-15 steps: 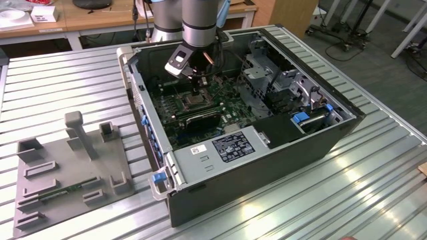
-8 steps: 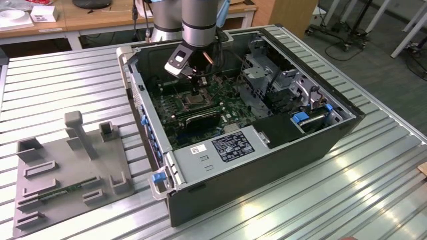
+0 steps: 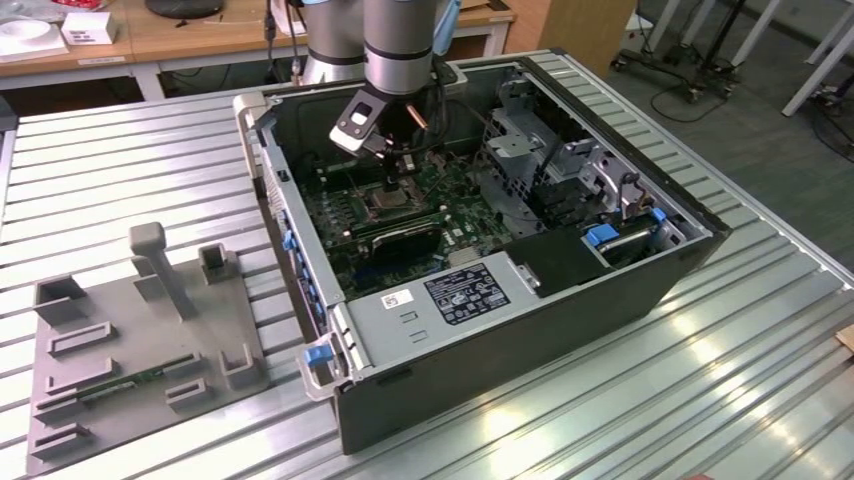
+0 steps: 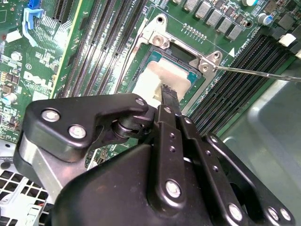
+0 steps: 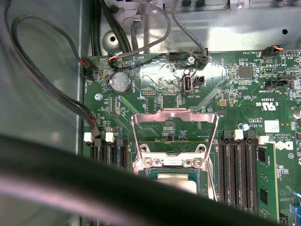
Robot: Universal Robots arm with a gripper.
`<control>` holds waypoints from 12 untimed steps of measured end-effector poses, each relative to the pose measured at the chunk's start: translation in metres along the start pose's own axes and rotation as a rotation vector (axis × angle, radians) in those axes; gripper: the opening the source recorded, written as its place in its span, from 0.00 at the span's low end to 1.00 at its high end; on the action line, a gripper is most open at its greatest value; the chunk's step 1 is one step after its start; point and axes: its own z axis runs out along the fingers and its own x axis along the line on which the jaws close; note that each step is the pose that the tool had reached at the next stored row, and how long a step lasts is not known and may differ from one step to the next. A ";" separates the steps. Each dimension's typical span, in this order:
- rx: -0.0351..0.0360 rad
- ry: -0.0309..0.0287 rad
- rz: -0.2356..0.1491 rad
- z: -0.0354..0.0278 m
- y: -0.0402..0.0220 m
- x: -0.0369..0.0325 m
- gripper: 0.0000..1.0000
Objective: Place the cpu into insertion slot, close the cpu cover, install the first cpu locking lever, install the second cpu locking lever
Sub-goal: 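Place the cpu into insertion slot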
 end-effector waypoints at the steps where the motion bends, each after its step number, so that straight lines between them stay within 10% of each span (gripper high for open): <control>1: 0.0000 0.0000 0.000 0.0000 0.0000 0.0000 0.11; 12: -0.0001 0.0000 0.000 0.0004 0.0000 0.0000 0.11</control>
